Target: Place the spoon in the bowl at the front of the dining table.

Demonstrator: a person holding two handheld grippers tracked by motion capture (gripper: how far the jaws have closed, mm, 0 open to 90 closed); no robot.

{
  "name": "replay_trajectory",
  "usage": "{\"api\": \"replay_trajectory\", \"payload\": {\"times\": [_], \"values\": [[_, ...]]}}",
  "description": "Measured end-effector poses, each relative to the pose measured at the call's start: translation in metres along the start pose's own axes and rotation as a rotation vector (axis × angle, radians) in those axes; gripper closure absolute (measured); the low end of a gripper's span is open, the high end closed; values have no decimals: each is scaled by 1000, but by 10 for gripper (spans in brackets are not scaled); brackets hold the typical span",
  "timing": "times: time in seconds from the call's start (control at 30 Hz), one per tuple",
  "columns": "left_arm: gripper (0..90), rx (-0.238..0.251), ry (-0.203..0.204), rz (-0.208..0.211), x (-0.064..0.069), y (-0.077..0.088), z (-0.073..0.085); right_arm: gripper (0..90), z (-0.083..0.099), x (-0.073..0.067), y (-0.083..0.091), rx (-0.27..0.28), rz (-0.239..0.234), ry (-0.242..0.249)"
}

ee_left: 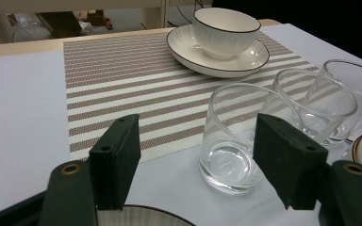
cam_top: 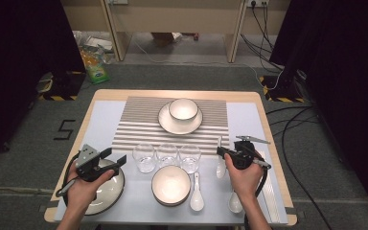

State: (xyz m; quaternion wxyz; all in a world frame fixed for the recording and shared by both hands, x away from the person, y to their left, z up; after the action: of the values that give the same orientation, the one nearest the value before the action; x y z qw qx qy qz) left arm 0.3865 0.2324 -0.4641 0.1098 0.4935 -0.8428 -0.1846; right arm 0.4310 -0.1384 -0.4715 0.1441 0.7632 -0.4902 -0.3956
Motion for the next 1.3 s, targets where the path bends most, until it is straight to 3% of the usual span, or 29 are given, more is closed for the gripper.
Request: {"api": "replay_trajectory", "payload": {"times": [1.3], "values": [[321, -10, 12, -8, -3, 0, 2, 858, -30, -3, -6, 40, 1, -8]]}}
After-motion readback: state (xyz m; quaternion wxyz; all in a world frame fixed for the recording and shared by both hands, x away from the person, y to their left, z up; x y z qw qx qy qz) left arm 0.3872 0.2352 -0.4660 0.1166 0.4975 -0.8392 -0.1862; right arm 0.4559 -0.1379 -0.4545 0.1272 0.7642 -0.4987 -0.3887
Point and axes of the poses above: each handheld gripper's, and its own axes: y roughly backward along the jaws, z roughly out of its underside, x roughly to its right, the point moved 8 cm from there along -y, roughly forward along the jaws, and after that the axes turned 7 degrees about -y, right-handed, at the moved point
